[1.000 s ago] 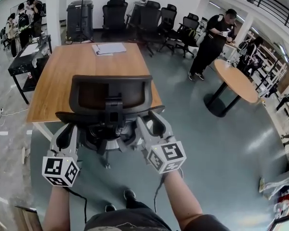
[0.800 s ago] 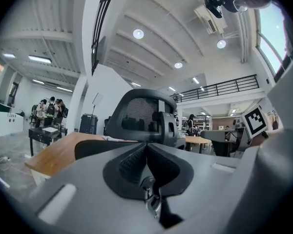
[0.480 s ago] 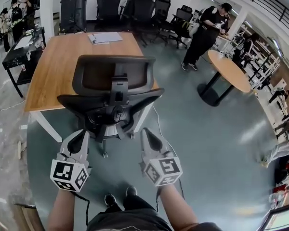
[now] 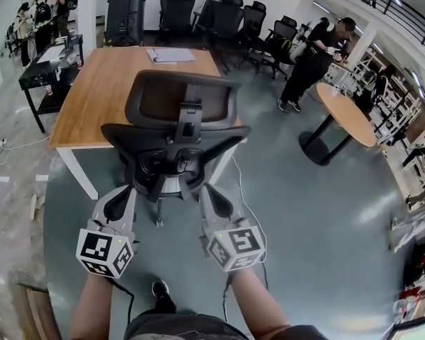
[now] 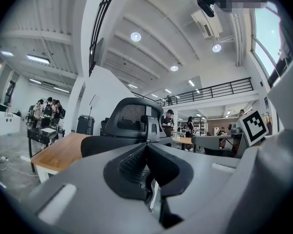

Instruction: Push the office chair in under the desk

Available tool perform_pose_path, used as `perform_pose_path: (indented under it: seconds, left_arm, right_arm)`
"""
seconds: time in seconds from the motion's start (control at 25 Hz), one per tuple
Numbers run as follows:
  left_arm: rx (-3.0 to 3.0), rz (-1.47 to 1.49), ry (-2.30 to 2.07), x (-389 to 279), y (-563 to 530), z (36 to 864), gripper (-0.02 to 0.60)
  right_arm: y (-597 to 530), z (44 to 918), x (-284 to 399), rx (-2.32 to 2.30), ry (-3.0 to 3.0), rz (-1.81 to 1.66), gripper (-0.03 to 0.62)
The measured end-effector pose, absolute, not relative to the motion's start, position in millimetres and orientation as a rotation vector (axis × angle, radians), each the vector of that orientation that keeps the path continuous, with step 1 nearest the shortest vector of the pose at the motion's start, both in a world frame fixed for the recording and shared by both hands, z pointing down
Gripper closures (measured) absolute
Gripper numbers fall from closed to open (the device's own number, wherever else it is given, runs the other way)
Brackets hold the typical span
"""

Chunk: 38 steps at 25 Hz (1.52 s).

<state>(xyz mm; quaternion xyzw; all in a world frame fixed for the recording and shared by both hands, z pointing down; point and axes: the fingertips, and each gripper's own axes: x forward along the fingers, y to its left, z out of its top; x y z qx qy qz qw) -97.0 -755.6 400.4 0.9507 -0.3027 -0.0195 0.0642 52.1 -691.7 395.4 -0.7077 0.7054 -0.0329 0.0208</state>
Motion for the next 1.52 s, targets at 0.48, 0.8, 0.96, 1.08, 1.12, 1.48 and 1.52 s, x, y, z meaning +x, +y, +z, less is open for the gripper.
perform_pose_path:
  seconds: [0.48, 0.8, 0.96, 1.08, 1.12, 1.48, 1.52]
  left_arm:
    - [2.855, -0.057, -0.978, -118, -620, 404, 0.563]
    - [2.866, -0.083, -1.011, -132, -517, 392, 0.563]
    - [2.866, -0.087, -1.023, -138, -490, 384, 0.563]
    - [2.862, -0.086, -1.014, -142, -481, 386, 0.563]
    - [2.863, -0.081, -1.007, -143, -479, 388, 0.563]
    - [2.863, -0.029, -0.903, -161, -463, 401, 0.563]
    - [2.862, -0.028, -0.890, -164, -462, 401, 0.563]
  right_arm:
    - [-563, 404, 16, -2.107, 2.272, -0.093, 0.602]
    - [-469, 400, 16, -2.091, 2.206, -0.095, 0.603]
    - [-443, 400, 11, -2.107, 2.215, -0.088, 0.603]
    - [-432, 402, 7, -2.113, 2.223, -0.095, 0.603]
    - [-429, 403, 5, -2.116, 2.221, -0.098, 0.603]
    - [-422, 400, -41, -2.160, 2.235, -0.063, 0.603]
    - [-420, 400, -48, -2.164, 2.248, -0.059, 0.603]
